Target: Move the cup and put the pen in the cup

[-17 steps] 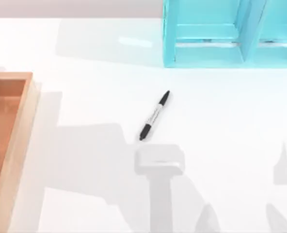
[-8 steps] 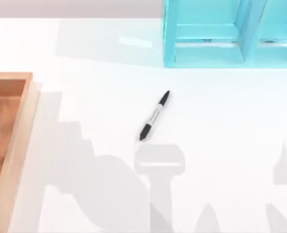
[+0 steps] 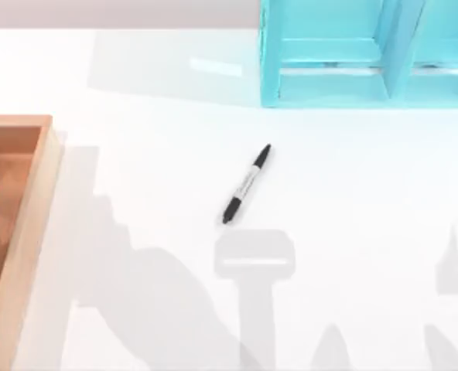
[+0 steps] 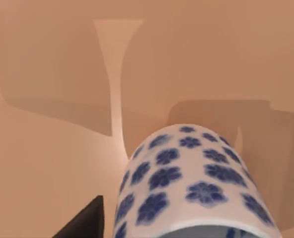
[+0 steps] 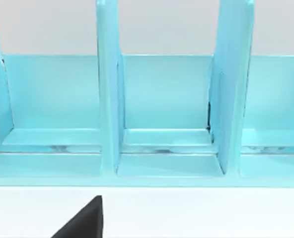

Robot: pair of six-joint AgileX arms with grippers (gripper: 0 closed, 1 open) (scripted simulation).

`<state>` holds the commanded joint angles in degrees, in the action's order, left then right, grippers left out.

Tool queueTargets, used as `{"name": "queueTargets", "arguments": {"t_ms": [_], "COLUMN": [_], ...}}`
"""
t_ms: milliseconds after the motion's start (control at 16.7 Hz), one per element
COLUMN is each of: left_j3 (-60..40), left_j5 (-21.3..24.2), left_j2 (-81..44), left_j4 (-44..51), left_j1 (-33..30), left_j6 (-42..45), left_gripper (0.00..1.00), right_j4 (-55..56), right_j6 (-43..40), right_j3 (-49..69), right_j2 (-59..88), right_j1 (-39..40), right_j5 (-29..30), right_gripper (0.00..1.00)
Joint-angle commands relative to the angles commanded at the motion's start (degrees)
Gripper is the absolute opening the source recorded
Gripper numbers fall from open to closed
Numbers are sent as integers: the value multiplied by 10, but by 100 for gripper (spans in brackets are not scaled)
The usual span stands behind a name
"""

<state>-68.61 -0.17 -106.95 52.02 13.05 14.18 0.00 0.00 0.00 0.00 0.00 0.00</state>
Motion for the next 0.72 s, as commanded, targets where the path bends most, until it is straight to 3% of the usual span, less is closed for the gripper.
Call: {"name": "queueTargets", "arguments": {"t_ms": [720], "left_j3": [0], "left_j5": [0], "left_j2": [0], "left_j4": [0], "left_j1": [0], "left_j6": [0], "left_gripper": [2], "right_j4": [0], "right_j6": [0], "right_j3": [0], "right_j2": [0], "right_j1": [0], "right_j5": [0], "right_gripper": [100]}}
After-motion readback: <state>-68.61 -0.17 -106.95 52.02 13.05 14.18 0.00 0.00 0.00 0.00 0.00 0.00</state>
